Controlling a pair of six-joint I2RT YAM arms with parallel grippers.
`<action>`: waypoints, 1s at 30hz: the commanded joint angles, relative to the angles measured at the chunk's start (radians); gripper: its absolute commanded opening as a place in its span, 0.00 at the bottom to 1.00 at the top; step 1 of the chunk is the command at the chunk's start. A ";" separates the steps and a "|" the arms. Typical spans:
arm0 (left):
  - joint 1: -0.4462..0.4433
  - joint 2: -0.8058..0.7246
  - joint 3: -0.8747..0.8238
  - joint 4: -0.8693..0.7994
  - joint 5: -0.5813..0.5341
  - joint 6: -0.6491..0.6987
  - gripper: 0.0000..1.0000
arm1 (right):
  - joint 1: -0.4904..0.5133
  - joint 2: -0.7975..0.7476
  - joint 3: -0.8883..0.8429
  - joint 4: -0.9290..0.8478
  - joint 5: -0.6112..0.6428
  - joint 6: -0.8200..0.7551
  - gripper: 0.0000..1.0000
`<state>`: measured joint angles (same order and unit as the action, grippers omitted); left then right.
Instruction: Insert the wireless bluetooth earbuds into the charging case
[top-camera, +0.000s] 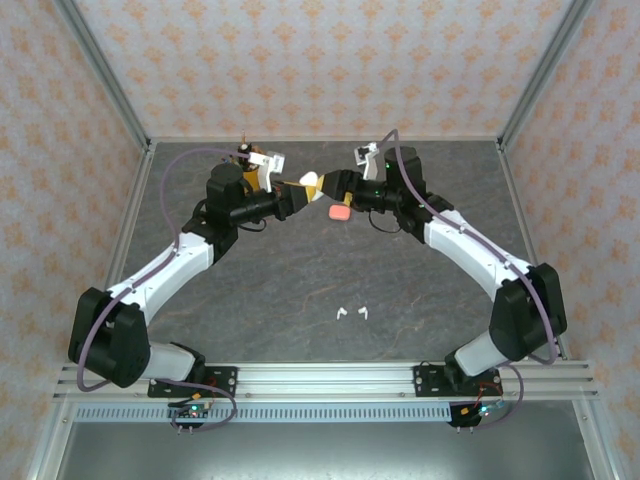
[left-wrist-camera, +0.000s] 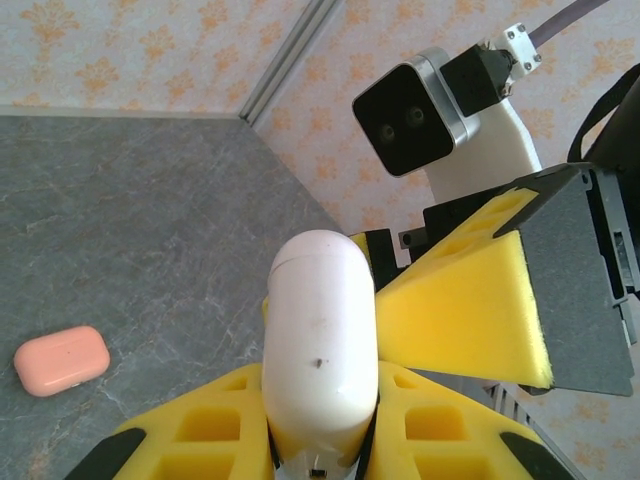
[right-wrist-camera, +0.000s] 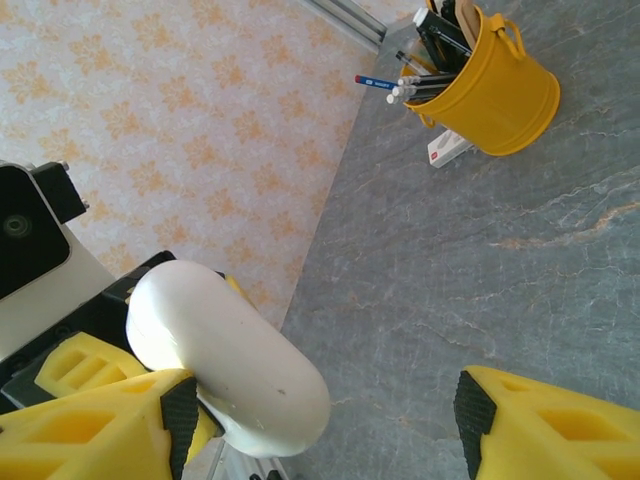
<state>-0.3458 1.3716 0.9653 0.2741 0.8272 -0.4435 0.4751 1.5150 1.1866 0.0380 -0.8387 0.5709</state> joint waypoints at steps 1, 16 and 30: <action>-0.018 -0.009 0.033 0.019 0.057 0.016 0.13 | -0.010 0.050 0.039 0.009 0.063 -0.002 0.69; -0.019 -0.014 0.014 0.051 0.058 0.005 0.12 | -0.102 0.031 -0.072 0.154 0.093 0.177 0.65; -0.027 0.011 0.076 0.040 0.179 -0.001 0.12 | -0.120 -0.214 -0.193 0.040 -0.087 -0.114 0.59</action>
<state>-0.3660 1.3773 0.9970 0.2764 0.9432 -0.4442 0.3630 1.3369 1.0168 0.0944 -0.8608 0.5526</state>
